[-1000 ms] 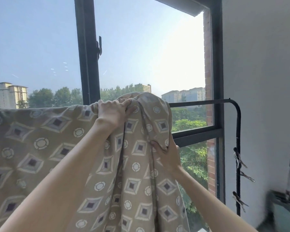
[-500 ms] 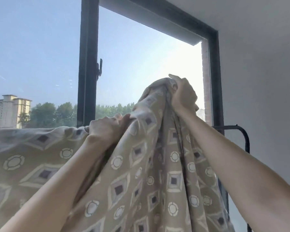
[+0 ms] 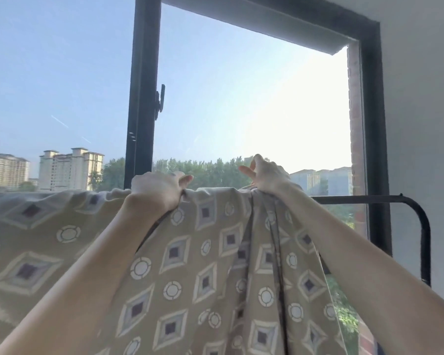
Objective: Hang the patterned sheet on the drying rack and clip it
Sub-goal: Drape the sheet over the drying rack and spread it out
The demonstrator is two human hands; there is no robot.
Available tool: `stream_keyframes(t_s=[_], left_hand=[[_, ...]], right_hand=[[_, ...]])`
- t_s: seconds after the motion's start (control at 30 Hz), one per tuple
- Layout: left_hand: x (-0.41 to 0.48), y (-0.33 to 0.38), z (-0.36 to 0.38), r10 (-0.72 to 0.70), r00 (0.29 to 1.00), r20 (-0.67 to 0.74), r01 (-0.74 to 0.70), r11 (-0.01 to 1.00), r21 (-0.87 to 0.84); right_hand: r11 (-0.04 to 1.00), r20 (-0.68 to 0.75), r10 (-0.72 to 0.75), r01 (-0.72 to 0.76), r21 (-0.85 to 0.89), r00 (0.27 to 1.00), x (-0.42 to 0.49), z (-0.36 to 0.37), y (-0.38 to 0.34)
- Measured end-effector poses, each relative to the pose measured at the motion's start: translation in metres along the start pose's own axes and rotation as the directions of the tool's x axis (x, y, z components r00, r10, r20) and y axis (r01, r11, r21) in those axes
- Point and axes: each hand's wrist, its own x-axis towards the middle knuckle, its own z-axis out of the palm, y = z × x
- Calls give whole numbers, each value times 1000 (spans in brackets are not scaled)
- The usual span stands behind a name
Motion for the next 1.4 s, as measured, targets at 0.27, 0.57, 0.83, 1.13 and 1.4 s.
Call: stream_keyframes(t_s=[0.27,0.57,0.83,1.13,1.4], left_hand=[[-18,89,25,209,968,-141,-216,975,-42],[-10,92,48,192,962,-192,-173,979,111],[-11,89,45,176,970,-169,-163,983,88],[-13,79,42,223,951,-213,-209,974,89],[-7,75,43,239,913,-330,-214,970,112]], right_hand=[[982,-149,4,24,187,989,-14,-10,6],[863,-762,162,285,417,627,-74,34,75],[509,147,151,-204,836,978,-152,100,72],[813,-601,300,131,567,741,-137,56,74],[974,-821,123,89,207,557,-11,-68,37]])
